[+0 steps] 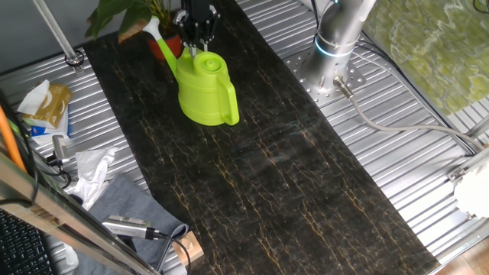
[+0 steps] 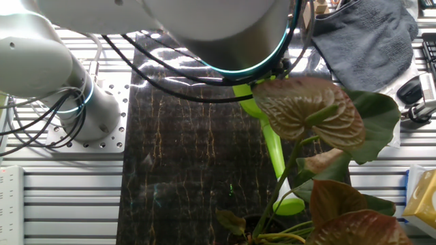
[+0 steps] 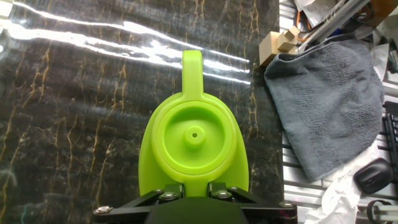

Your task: Water the plant

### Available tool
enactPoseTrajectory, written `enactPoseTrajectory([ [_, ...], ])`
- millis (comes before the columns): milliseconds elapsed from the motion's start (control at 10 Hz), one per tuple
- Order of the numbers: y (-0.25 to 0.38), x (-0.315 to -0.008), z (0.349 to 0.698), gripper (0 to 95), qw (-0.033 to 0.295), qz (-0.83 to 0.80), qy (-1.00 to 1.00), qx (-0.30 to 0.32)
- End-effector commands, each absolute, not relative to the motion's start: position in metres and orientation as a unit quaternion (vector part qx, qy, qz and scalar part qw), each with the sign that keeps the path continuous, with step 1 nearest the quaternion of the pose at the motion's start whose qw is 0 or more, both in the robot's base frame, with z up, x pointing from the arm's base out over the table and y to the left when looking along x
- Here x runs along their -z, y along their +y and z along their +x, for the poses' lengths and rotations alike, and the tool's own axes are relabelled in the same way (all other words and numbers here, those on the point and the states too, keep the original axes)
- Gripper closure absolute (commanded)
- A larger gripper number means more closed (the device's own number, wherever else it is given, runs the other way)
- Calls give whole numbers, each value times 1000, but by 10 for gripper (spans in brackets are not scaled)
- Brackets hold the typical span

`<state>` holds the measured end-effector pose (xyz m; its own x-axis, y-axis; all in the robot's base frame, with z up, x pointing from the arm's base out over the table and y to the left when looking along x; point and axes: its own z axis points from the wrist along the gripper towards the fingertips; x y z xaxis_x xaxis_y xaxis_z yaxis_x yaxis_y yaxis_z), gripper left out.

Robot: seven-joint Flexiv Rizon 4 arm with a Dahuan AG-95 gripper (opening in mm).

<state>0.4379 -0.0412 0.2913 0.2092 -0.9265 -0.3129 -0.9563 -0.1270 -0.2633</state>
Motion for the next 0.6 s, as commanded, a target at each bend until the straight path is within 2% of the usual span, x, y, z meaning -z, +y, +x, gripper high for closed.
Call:
enactPoseTrajectory([
  [100,-41,-291,439,950,207,-750,627,-37],
  [600,-42,-291,438,950,214,-749,625,-40],
])
